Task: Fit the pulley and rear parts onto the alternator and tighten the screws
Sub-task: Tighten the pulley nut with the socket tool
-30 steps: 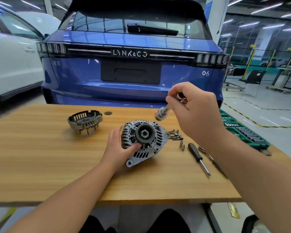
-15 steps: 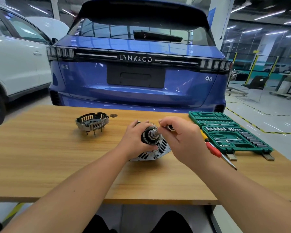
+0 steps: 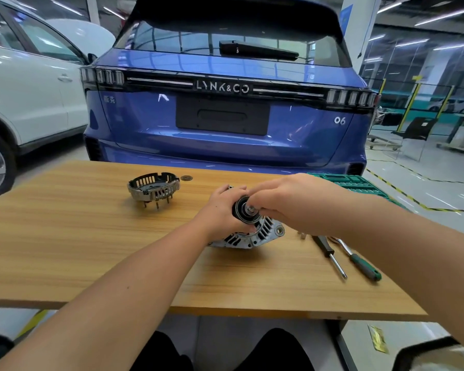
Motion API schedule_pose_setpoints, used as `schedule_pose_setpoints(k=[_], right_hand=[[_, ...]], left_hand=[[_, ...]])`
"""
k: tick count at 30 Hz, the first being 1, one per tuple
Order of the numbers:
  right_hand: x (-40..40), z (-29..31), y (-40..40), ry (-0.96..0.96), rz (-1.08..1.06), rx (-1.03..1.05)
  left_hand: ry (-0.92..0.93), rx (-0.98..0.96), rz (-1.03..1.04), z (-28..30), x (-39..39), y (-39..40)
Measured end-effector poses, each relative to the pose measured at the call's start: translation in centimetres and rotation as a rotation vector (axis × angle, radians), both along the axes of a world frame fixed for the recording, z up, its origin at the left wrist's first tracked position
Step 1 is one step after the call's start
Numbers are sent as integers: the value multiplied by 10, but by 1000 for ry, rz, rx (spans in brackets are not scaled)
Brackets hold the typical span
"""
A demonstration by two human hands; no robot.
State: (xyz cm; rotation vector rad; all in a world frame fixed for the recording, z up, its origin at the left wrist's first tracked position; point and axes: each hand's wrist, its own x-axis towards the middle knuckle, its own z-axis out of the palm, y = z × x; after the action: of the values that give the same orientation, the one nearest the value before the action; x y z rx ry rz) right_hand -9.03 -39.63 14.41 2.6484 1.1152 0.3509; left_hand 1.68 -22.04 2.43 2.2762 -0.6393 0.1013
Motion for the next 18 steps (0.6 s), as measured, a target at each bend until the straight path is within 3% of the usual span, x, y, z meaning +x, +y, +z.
schedule_pose_setpoints(k=[4, 8, 13, 15, 18], right_hand=[[1, 8, -2, -42, -166, -106], [-7, 5, 4, -232, -324, -206], [-7, 4, 26, -117, -648, -49], [-5, 4, 29, -83, -637, -14], [-11, 0, 22, 11, -456, 58]], left_hand=[[2, 6, 6, 2, 0, 0], [-29, 1, 24, -1, -1, -1], [-55, -29, 66, -5, -3, -5], [-66, -24, 73, -6, -3, -5], [-84, -16, 68, -6, -3, -5]])
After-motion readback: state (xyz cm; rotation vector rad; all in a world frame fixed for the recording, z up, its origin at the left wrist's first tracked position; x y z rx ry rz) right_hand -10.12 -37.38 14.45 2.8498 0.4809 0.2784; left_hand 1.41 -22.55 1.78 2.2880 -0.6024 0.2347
